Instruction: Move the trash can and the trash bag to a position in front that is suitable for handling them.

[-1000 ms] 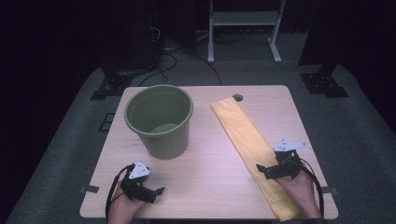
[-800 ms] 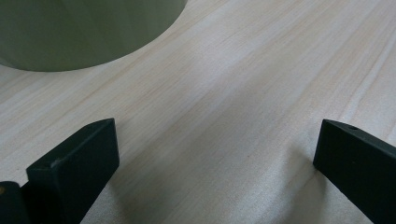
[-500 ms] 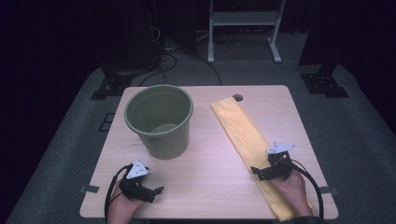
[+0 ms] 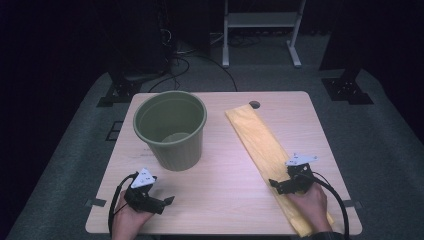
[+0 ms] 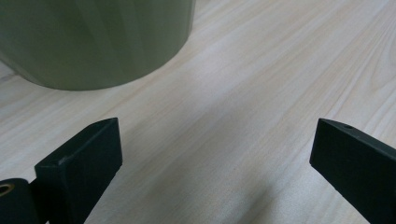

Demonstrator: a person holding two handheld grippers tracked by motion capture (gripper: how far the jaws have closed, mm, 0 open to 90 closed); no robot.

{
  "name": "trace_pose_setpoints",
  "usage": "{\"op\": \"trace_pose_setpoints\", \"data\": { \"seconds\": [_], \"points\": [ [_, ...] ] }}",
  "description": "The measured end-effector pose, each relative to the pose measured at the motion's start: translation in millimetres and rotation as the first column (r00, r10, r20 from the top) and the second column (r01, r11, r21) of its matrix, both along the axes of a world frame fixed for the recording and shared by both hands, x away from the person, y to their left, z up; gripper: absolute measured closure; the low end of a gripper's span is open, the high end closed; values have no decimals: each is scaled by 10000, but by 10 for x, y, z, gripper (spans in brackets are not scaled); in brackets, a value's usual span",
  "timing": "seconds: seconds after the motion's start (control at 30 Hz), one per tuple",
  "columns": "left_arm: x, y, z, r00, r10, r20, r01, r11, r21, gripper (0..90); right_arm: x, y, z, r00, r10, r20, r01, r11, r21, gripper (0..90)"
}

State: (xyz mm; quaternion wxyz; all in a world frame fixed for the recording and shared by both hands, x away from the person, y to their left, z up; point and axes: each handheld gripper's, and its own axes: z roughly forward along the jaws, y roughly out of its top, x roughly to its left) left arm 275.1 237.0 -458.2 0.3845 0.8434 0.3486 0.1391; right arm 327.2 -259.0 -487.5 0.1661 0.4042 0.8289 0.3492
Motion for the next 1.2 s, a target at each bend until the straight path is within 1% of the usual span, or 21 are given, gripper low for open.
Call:
{"op": "trace_pose_setpoints", "data": {
  "seconds": [0.1, 0.17, 0.27, 0.33, 0.37, 0.4, 0.43, 0.5, 0.57, 0.73, 0.77, 0.83, 0.93, 0.97, 1.07, 1.1, 1.2],
  "points": [
    [6, 45, 88, 9998, 216, -56, -216, 9997, -148, 0, 0, 0, 0, 10000, 3, 0, -3, 10000, -1, 12],
    [1, 68, 143, 9997, 262, -14, -262, 9993, -267, 0, 0, 0, 0, 10000, 2, 0, -2, 10000, 0, 13],
    [-3, 106, 236, 9992, 395, 26, -394, 9987, -331, 0, 0, -1, 0, 10000, 1, 1, -1, 10000, 1, 13],
    [-8, 135, 304, 9987, 490, 116, -485, 9979, -423, 0, 0, -1, 0, 10000, 0, 1, 0, 10000, 1, 13],
    [-8, 135, 304, 9987, 490, 116, -485, 9979, -423, 0, 0, 0, 0, 10000, -1, 0, 1, 10000, 5, 13],
    [-9, 161, 378, 9982, 565, 187, -556, 9974, -452, 0, 0, 0, 0, 10000, 2, 0, -2, 10000, 3, 13],
    [-9, 161, 378, 9982, 565, 187, -556, 9974, -452, 0, 0, 0, 0, 10000, 2, 0, -2, 10000, 3, 13],
    [-6, 182, 476, 9981, 556, 257, -542, 9971, -530, 0, 1, 0, 0, 10000, 2, -1, -2, 10000, 6, 13],
    [0, 190, 549, 9983, 531, 237, -515, 9966, -637, 0, 1, -1, 0, 10000, 8, 2, -8, 10000, -3, 13],
    [35, 198, 763, 9979, 527, 384, -505, 9971, -566, 0, 2, -1, 0, 10000, 11, 0, -11, 10000, 1, 13],
    [37, 197, 782, 9977, 559, 376, -536, 9968, -589, 0, 2, -1, 0, 10000, 12, 2, -12, 10000, 2, 13],
    [53, 200, 869, 9974, 530, 490, -499, 9969, -613, 0, 3, -1, 0, 10000, 25, 8, -25, 10000, 0, 13],
    [86, 205, 1006, 9958, 661, 634, -620, 9960, -646, 0, 5, -1, 0, 10000, 36, 7, -36, 10000, 9, 13],
    [86, 205, 1006, 9958, 661, 634, -620, 9960, -646, 0, 5, -1, 0, 10000, 36, 7, -36, 10000, 9, 13],
    [125, 210, 1104, 9949, 719, 702, -674, 9956, -655, 0, 5, -2, -1, 10000, 40, 7, -40, 10000, 12, 13],
    [140, 209, 1132, 9948, 720, 719, -679, 9960, -580, 0, 6, -2, -1, 10000, 42, 10, -42, 10000, 11, 14],
    [162, 211, 1167, 9942, 770, 750, -725, 9955, -611, 0, 6, -2, 0, 10000, 39, 11, -39, 10000, 16, 14]
  ]
}}
